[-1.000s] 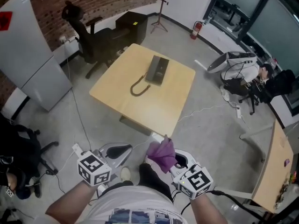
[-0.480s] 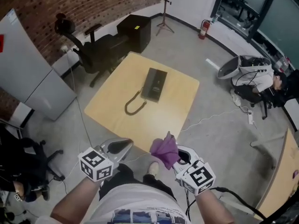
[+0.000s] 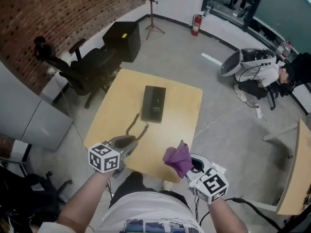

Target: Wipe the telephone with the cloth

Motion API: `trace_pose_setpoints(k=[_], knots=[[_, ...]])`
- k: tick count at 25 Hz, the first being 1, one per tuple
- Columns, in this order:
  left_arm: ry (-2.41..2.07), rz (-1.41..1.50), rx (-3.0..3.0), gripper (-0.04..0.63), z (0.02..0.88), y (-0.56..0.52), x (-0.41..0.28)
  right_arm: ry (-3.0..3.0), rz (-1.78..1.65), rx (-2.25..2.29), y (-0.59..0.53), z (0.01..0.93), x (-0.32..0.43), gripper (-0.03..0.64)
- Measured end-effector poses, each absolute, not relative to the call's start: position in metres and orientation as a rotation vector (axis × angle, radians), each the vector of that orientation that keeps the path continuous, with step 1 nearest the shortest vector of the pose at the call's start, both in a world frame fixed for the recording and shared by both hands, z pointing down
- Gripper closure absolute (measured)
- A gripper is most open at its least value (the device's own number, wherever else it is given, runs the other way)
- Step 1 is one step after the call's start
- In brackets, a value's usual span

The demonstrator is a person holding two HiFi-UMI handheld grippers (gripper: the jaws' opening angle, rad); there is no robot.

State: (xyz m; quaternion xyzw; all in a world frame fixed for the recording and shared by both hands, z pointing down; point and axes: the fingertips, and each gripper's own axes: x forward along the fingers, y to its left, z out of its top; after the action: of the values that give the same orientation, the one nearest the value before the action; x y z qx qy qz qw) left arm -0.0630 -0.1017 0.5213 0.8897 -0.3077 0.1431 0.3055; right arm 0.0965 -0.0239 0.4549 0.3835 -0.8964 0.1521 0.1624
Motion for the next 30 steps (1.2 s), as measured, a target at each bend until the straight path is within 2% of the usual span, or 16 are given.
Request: trace_pose_setpoints(k=[6, 16, 25, 30], knots=[[-0.639, 0.395, 2.331, 0.509, 0.563, -0.184, -0.072, -2.442, 0.487, 1.249, -0.048, 0.467, 0.078, 0.574], [-0.456, 0.452, 2.260, 0.466, 0.626, -0.266, -0.044, -2.281, 0.592, 1.380, -0.051, 0.480, 0.039, 0.574], [-0.464, 0.422, 2.191, 0.425, 0.661, -0.298, -0.024, -2.192, 0.670, 1.438, -0.036, 0.487, 0.041, 0.574], [-0.407, 0.387, 2.162, 0.430, 0.665, -0.306, -0.014, -2.163, 0.673, 1.470, -0.033, 0.488, 0.044, 0.574]])
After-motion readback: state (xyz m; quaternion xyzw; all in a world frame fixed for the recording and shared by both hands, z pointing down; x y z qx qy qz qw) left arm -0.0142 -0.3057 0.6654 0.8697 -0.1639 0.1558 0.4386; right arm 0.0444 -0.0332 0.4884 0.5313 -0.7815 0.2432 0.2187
